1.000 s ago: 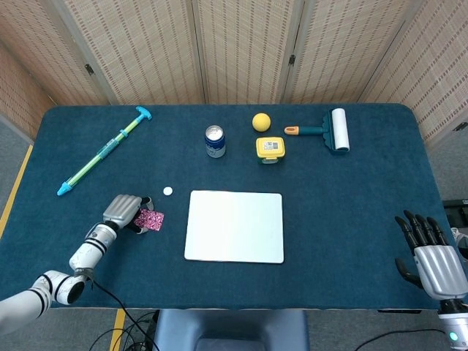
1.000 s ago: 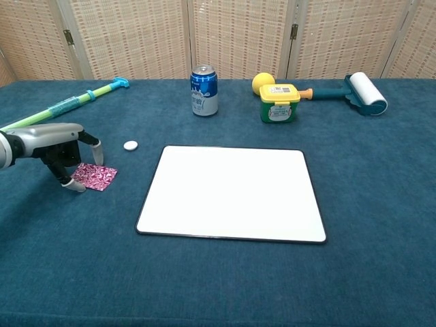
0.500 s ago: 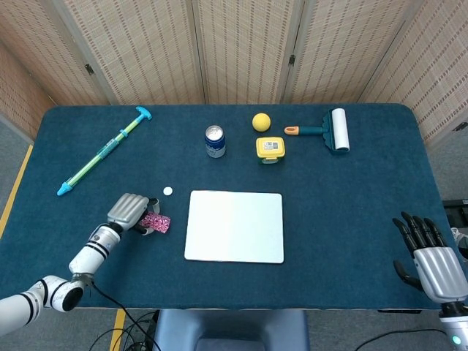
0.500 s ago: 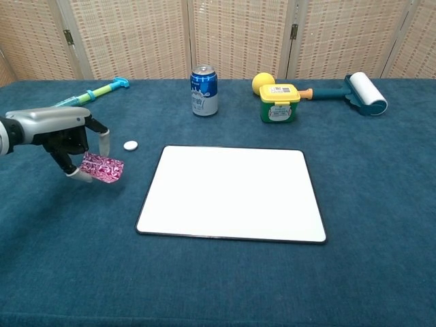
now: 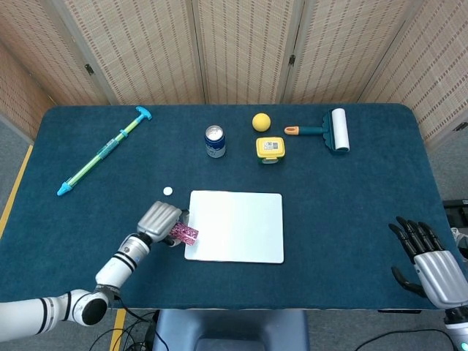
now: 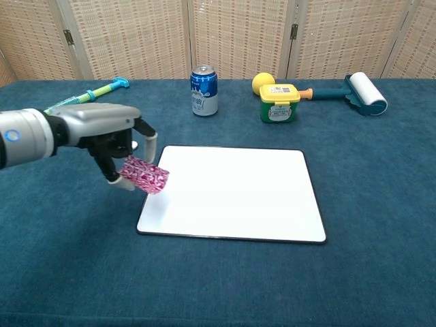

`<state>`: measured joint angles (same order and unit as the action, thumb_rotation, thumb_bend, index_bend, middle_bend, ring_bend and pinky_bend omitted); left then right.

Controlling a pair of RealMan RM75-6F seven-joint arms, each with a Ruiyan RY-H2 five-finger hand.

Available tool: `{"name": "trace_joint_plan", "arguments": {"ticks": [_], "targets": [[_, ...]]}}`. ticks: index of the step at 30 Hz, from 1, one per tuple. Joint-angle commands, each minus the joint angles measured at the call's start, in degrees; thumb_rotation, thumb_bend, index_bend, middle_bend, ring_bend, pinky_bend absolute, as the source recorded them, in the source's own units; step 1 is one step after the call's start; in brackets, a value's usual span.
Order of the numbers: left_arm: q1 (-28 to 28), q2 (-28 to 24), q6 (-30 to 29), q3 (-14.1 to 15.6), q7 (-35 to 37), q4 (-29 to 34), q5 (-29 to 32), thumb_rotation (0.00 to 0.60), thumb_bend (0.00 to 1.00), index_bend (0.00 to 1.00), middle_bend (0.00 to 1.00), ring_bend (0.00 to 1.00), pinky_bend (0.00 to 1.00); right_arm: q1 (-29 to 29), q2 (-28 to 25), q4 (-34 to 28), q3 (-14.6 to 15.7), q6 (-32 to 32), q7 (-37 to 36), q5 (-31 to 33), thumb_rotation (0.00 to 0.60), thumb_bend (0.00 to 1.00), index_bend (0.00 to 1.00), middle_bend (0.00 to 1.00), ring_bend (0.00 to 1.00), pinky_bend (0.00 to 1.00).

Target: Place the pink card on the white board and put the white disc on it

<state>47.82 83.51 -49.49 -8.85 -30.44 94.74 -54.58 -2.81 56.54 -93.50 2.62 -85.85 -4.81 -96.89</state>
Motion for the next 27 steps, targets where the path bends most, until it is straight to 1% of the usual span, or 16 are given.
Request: {"name": "trace_joint_plan", "arguments": {"ticks": [1, 7, 11, 16, 22, 27], "targets": [[4.59, 4.67, -0.93, -1.22, -5.58, 1.04, 5.52, 0.600, 0.22, 0.50, 1.00, 1.00, 1.00, -0.09, -0.70, 0.79, 0.52, -0.35, -2.08, -0.84, 0.600, 0.29, 0.00, 0.00, 0.00, 0.00], [10.94, 10.69, 0.33, -2.82, -10.26, -2.52, 11.86, 0.600, 0.22, 0.49, 1.00, 1.00, 1.00, -0.19, -1.32, 1.80, 1.09, -0.49, -4.85, -1.54, 0.600, 0.29, 0.00, 0.00, 0.00, 0.00], [14.37, 13.40, 1.79, -4.39, -10.51, -6.58, 13.97, 0.600, 0.22, 0.49, 1.00, 1.00, 1.00, -0.64, -1.64, 2.30, 1.04, 0.24, -6.38, -1.04, 0.600, 0.29, 0.00, 0.00, 0.00, 0.00], [17.55, 15.95, 5.44, -5.59, -8.20, -13.45, 15.17, 0.600, 0.22, 0.49, 1.00, 1.00, 1.00, -1.03, -1.94, 2.58, 0.76, 1.00, -7.62, 0.03, 0.600, 0.29, 0.00, 0.00, 0.00, 0.00], [19.28, 18.77, 10.14, -5.24, -3.57, -20.78, 14.37, 0.600, 0.22, 0.49, 1.00, 1.00, 1.00, -1.49, -1.84, 2.62, 0.29, 2.21, -7.64, 1.59, 0.600, 0.29, 0.00, 0.00, 0.00, 0.00], [20.38, 20.08, 11.71, -5.53, -0.70, -24.63, 12.91, 0.600, 0.22, 0.47, 1.00, 1.00, 1.00, -1.99, -1.85, 2.46, 0.22, 3.52, -7.40, 2.32, 0.600, 0.29, 0.00, 0.00, 0.00, 0.00]]}}
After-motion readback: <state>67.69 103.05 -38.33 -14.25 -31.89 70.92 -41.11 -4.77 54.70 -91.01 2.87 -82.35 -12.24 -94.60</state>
